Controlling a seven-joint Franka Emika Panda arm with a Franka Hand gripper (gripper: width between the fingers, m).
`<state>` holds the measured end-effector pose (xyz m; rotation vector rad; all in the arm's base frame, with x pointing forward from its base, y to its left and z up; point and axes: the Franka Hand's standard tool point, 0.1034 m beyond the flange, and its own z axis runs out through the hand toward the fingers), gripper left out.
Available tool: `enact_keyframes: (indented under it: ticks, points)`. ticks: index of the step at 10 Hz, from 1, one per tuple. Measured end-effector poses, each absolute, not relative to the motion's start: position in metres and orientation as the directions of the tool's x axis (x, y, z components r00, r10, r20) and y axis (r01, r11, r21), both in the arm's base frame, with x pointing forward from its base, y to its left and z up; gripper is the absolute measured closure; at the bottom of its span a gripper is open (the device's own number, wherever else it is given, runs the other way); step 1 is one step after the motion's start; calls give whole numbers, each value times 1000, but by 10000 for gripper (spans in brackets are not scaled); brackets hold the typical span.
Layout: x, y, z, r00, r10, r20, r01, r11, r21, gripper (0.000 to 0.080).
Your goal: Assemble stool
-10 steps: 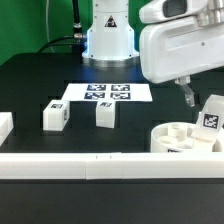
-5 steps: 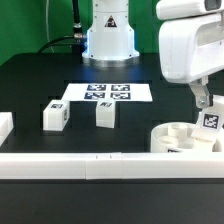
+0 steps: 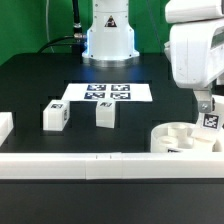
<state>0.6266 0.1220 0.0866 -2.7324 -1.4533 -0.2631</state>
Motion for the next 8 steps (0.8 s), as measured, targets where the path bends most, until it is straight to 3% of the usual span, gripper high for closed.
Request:
enact_keyframes:
  ticks: [5,6,8]
  points:
    - [610,138,84,560,828,-34,827,-561,-29,151]
    - [617,133,83,552,834,-6,834,-552,-6,151]
    - [617,127,82,544,839,-7,839,-544,-7,151]
